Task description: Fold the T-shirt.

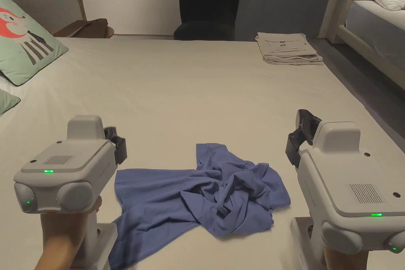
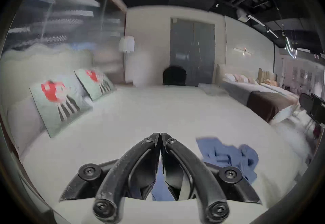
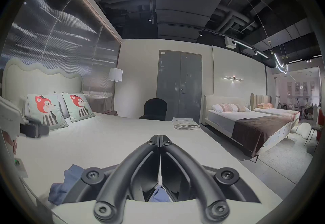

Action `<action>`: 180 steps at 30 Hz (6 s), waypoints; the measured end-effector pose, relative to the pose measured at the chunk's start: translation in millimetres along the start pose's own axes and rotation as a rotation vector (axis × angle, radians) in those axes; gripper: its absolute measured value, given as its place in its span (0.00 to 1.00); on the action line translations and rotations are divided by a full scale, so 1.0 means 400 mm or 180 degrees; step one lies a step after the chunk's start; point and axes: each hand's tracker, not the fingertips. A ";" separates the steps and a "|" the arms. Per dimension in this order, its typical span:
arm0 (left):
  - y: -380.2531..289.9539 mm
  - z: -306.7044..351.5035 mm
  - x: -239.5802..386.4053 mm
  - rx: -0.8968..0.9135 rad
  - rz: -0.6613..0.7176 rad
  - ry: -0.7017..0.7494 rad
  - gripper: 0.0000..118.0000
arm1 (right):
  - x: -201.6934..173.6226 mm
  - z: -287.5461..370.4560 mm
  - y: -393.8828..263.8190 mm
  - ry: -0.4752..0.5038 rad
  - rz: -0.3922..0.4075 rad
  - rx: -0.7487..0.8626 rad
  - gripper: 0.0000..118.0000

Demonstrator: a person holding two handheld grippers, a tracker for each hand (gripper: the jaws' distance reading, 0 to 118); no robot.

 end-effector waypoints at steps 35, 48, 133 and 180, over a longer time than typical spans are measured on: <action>-0.357 -0.039 0.054 -0.1601 0.0058 -0.0069 0.02 | 0.029 -0.023 -0.069 0.0014 -0.0097 -0.0236 0.00; -0.247 -0.015 0.028 -0.1082 0.0168 -0.0338 0.02 | 0.109 -0.262 -0.181 0.0033 -0.0241 -0.1605 0.56; 0.249 -0.597 -0.259 -0.0139 -0.0253 0.0971 0.01 | 0.099 -0.784 -0.172 -0.0232 0.0575 -0.1144 0.06; -0.273 0.043 -0.269 -0.1193 0.0312 0.0848 0.84 | 0.116 -0.007 -0.302 -0.0152 0.0050 -0.2011 0.92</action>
